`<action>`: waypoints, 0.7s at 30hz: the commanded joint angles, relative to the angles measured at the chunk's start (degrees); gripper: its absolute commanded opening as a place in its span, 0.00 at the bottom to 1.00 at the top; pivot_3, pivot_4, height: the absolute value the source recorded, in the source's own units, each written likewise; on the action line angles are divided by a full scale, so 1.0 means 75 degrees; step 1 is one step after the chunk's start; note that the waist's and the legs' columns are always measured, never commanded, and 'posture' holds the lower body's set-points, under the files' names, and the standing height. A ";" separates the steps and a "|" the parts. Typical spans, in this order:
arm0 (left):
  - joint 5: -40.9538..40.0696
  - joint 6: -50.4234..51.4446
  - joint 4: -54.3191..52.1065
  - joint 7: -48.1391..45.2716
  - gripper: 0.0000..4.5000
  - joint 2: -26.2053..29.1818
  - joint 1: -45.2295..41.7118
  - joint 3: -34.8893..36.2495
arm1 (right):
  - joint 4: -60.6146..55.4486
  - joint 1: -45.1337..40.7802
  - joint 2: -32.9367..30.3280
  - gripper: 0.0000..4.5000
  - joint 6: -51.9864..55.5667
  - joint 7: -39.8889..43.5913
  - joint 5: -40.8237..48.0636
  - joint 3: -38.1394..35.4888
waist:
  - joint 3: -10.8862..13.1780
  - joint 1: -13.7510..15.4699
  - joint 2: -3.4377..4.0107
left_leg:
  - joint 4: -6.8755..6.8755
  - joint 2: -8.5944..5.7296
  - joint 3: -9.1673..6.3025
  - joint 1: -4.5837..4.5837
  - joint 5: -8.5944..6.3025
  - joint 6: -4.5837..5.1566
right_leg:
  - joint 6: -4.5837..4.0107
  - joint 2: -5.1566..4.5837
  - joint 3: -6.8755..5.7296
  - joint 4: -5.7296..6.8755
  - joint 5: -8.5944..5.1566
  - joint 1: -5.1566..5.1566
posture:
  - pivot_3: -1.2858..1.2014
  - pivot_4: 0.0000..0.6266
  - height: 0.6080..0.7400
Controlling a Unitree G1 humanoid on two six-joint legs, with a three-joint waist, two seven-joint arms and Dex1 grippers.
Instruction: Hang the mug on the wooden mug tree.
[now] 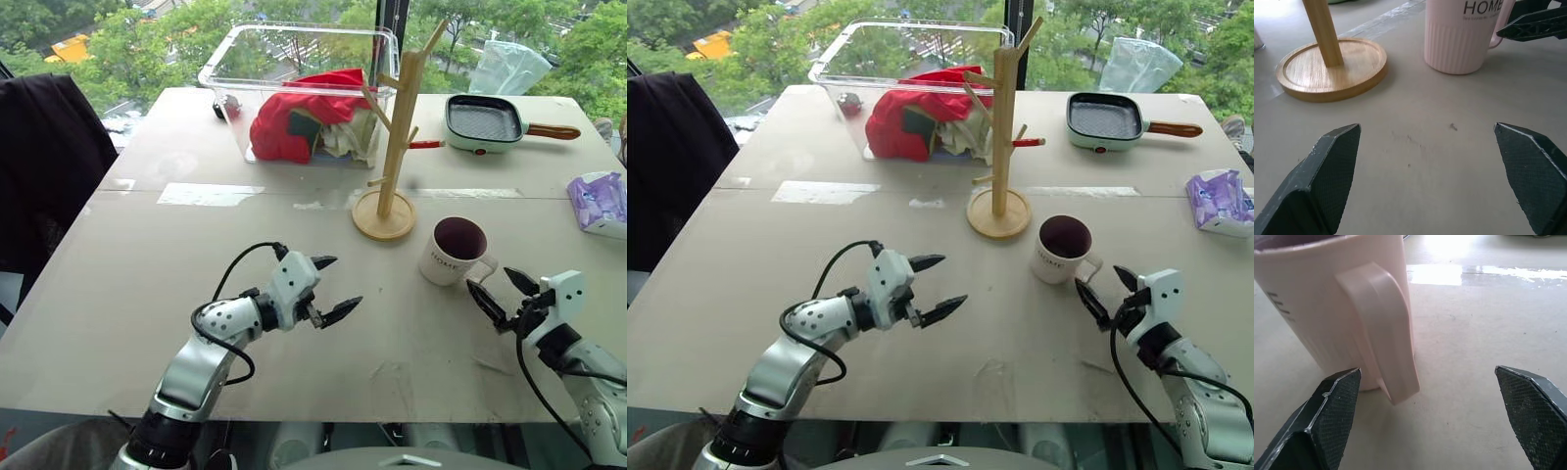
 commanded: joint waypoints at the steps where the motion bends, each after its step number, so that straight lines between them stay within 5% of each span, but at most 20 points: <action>1: -0.0558 0.0254 -0.0588 -0.0493 1.00 0.0113 -0.0217 -0.0046 | -0.0352 0.0065 0.0035 0.98 -0.0009 -0.0193 0.0043 -0.0201 | 0.0006 -0.0001 -0.0003 | 0.0000 0.0000 0.0000 0.0000 0.0000 0.0000 | 0.0000 0.0000 0.0001 0.0000 0.0000 0.0000 | 0.52 0.24 1.00; 16: -0.1586 0.1302 -0.1229 -0.1015 1.00 0.0496 -0.0764 0.0031 | 0.0186 -0.0371 0.0180 0.98 -0.0068 -0.0054 -0.0072 0.0213 | 0.0016 -0.0005 -0.0002 | 0.0002 -0.0002 0.0000 0.0005 0.0001 0.0001 | 0.0005 0.0015 0.0008 0.0005 -0.0003 0.0002 | 0.52 0.24 1.00; 21: -0.1582 0.1397 -0.1343 -0.0888 1.00 0.0514 -0.0806 0.0065 | 0.0350 -0.0499 0.0138 0.49 0.0097 0.0118 -0.0004 0.0325 | 0.0016 -0.0007 -0.0001 | 0.0001 -0.0005 -0.0001 0.0006 0.0001 0.0000 | 0.0004 0.0017 0.0010 0.0005 -0.0003 0.0003 | 0.52 0.24 1.00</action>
